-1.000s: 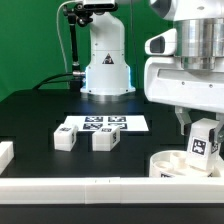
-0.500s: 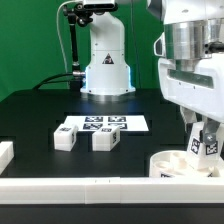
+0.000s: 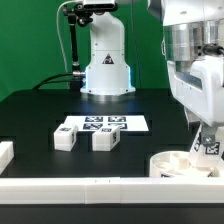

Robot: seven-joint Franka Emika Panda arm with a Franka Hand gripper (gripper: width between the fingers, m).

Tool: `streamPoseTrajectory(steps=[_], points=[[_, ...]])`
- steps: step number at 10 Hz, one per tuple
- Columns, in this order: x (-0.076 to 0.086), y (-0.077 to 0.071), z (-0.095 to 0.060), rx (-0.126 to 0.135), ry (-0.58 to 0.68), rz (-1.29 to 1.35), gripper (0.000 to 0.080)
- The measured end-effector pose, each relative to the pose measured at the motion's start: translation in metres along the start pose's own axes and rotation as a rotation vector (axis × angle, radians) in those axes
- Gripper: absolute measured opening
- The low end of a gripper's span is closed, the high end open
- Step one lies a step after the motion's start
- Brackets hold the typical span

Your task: Assemble stool

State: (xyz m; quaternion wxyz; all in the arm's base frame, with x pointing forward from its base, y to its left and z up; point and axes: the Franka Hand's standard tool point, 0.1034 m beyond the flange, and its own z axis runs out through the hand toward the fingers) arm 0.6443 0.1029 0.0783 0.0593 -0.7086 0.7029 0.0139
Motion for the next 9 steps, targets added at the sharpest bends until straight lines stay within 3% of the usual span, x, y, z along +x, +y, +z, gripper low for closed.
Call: streamPoseTrajectory(steps=[1,2,5,9], points=[[0.000,0.000,0.000,0.000,0.000,-0.005,0.0578],[-0.002,-0.001,-0.003,-0.007,-0.003,-0.054,0.0628],[-0.018,-0.002,-0.017,-0.003,-0.012,-0.193,0.0646],[-0.016,-0.001,-0.015,-0.005,-0.011,-0.517,0.0648]])
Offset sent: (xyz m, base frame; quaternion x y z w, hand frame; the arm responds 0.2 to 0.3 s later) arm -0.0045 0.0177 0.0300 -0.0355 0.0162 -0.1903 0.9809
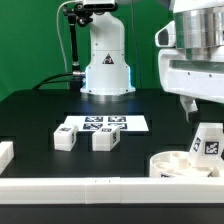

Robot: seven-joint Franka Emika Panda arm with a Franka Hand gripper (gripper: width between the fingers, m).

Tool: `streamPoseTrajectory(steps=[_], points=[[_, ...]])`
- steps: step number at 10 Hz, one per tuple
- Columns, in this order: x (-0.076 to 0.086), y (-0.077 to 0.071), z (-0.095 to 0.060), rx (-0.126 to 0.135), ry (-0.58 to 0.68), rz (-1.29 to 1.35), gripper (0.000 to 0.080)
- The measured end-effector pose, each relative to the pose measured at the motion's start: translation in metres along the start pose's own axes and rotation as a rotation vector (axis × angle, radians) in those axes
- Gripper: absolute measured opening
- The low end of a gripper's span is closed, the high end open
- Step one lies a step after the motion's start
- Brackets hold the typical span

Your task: Assemble stool

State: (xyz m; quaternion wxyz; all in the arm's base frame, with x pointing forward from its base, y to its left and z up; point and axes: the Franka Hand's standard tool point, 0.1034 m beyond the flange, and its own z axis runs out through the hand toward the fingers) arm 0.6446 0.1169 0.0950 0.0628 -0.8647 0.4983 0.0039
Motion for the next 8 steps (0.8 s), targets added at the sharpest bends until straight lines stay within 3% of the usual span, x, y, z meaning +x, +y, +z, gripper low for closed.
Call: streamPoseTrajectory(steps=[6,8], points=[[-0.013,-0.008,0.003,0.024,0.050,-0.674,0.0648],[-0.013,-0.005,0.004,0.022,0.054,-0.789,0.0648]])
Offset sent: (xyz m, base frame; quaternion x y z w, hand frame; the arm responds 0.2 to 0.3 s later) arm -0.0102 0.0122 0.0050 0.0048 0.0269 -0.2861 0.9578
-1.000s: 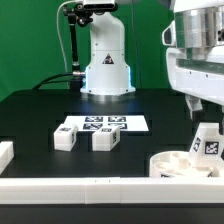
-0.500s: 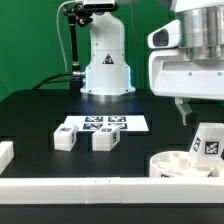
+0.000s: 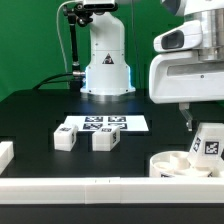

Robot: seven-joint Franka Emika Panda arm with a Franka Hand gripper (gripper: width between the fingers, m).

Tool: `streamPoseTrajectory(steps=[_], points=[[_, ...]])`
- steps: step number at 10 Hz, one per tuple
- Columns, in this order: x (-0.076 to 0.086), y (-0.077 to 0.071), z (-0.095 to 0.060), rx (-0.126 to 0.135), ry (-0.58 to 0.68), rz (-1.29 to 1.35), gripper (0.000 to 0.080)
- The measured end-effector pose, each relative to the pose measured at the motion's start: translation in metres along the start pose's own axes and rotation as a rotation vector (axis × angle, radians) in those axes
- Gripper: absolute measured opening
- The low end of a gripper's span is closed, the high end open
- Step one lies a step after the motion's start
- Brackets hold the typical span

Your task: Assemble stool

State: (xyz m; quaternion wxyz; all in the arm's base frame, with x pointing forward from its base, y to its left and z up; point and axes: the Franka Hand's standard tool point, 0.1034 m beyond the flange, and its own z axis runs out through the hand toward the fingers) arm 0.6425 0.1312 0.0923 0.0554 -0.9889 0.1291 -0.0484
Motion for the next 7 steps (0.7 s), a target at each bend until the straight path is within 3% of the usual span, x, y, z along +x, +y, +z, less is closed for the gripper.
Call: streamPoseTrajectory(steps=[3,7], points=[[0.0006,0.0017,0.0002,-0.002,0.000,-0.162,0.0648],[-0.0048,0.0026,0.0059,-0.045,0.032,-0.584,0.0648]])
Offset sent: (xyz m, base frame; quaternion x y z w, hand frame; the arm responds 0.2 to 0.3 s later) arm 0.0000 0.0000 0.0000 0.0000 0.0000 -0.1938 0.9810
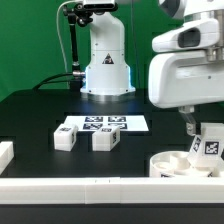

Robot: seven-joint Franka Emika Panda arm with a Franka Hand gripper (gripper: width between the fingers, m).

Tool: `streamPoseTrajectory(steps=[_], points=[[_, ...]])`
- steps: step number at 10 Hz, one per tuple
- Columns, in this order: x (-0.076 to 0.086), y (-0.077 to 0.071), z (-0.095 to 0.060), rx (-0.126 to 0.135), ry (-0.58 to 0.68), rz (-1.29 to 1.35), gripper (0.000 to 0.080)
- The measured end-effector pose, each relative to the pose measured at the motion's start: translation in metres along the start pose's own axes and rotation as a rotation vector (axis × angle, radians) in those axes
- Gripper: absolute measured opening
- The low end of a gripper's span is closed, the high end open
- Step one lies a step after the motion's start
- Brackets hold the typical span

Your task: Assemble stool

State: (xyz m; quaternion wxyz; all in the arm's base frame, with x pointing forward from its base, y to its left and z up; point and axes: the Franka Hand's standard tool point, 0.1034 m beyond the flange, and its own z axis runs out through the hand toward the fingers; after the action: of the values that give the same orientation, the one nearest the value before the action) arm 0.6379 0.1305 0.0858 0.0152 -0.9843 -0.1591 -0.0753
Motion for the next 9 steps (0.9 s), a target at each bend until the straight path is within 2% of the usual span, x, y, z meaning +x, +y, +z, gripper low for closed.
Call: streamPoseTrajectory(steps=[9], points=[[-0.003,0.012,0.003,-0.067,-0.052,-0.791,0.0648]])
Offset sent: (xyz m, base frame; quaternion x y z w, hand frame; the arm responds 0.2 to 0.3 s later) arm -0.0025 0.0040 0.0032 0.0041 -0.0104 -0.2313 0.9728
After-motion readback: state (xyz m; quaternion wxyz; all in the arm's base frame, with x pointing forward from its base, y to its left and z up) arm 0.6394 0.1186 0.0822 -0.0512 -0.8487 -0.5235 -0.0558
